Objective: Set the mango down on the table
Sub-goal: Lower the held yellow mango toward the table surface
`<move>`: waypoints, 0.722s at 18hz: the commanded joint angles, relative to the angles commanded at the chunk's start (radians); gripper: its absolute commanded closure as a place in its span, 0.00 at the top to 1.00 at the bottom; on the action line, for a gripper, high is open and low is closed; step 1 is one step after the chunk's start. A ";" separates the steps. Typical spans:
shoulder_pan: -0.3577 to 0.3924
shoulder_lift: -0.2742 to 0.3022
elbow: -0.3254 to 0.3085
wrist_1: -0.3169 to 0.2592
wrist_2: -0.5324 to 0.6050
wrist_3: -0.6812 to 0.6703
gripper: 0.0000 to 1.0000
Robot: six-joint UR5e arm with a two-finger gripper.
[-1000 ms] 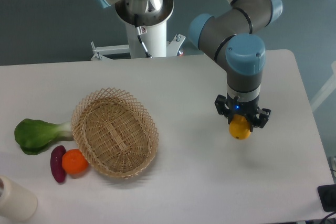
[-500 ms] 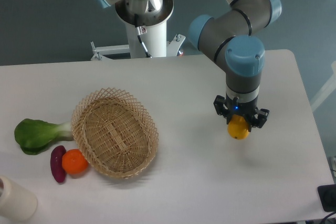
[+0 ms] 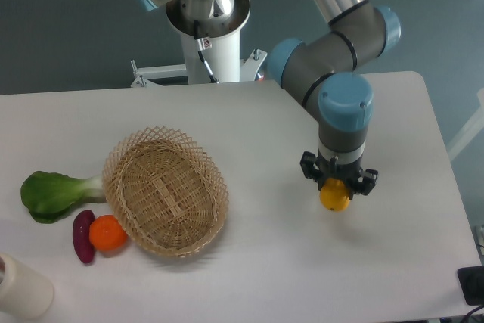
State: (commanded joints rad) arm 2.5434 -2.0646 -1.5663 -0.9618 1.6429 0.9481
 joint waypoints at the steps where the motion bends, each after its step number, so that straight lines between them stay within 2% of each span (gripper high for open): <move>1: -0.005 -0.009 0.006 0.000 0.002 -0.003 0.33; 12: -0.006 -0.058 0.008 0.008 0.009 0.009 0.38; 13: -0.005 -0.058 0.006 0.011 0.009 0.009 0.43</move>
State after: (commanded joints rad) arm 2.5387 -2.1230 -1.5600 -0.9511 1.6521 0.9572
